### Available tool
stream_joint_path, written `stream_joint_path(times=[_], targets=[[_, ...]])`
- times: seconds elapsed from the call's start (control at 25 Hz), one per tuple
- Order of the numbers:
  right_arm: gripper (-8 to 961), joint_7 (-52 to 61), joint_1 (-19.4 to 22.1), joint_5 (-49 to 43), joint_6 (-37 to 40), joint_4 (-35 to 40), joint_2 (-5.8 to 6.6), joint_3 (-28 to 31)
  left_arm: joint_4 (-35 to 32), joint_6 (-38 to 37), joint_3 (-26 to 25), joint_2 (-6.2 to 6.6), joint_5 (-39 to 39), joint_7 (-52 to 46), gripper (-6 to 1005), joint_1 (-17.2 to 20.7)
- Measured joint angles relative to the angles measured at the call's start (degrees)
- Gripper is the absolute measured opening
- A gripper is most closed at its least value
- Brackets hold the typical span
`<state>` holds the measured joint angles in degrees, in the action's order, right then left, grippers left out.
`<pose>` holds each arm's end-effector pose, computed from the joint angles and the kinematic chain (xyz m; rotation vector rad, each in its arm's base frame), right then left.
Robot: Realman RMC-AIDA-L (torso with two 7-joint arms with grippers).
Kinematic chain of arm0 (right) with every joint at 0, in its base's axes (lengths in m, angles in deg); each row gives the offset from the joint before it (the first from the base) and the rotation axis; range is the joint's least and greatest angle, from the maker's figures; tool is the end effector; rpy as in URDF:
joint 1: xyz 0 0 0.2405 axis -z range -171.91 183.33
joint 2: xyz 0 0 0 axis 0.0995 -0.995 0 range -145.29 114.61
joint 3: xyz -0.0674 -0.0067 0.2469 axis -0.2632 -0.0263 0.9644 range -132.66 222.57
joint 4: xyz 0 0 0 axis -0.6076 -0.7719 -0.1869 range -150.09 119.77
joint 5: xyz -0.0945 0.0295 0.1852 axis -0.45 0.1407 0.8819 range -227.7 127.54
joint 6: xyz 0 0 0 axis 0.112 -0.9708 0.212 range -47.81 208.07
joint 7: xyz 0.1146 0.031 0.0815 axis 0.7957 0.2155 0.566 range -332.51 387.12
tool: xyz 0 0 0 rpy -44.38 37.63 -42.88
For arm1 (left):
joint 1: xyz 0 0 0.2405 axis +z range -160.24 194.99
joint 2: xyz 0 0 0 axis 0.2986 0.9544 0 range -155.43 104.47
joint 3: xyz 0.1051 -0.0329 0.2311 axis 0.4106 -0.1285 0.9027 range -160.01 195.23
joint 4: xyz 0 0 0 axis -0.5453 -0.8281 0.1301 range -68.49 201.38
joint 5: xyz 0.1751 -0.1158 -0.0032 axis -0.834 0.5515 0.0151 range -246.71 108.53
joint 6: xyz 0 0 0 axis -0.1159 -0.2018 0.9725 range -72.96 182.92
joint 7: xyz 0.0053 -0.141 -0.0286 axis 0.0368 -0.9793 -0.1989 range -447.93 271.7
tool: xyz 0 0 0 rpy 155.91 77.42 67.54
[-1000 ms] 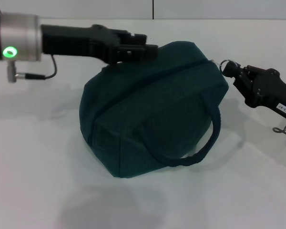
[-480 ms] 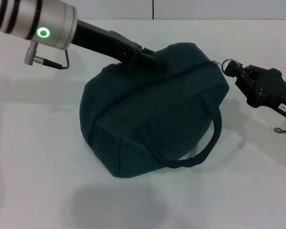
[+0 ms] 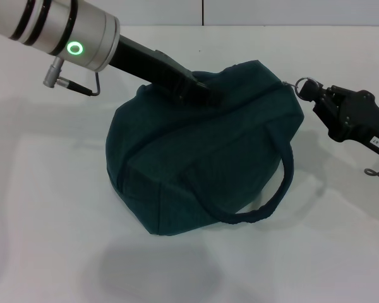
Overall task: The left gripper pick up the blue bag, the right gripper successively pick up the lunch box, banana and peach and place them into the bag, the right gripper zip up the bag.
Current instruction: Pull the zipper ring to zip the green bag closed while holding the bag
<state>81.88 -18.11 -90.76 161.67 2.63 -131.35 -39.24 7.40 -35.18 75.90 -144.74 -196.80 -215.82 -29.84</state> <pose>0.2609 0.3141 -0.0211 -2.2495 0.6137 1.2253 -0.1238 0.3902 0.0029 -2.9076 -0.8542 -0.1680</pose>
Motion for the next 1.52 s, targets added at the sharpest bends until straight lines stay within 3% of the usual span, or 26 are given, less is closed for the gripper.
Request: stream_joint_path(times=[0.52, 0.92, 1.28, 1.52], targets=[[4, 0.00, 0.31, 0.13, -0.47, -1.91, 0.12, 2.82, 0.34, -1.93, -0.26, 0.01, 0.12, -0.06, 261, 0.70], [4, -0.06, -0.09, -0.38, -5.14, -2.97, 0.13, 2.55, 0.12, -3.09, -0.43, 0.01, 0.38, -1.03, 160, 0.72], [4, -0.19, 0.97, 0.36, -2.28, -3.00, 0.06, 2.90, 0.05, -6.87, -3.60, 1.83, 6.52, -1.57, 59, 1.27], [4, -0.79, 2.05, 1.50, 1.10, -3.04, 0.23, 3.67, 0.61, -7.42, -5.43, 2.32, 6.76, -1.58, 60, 1.32]])
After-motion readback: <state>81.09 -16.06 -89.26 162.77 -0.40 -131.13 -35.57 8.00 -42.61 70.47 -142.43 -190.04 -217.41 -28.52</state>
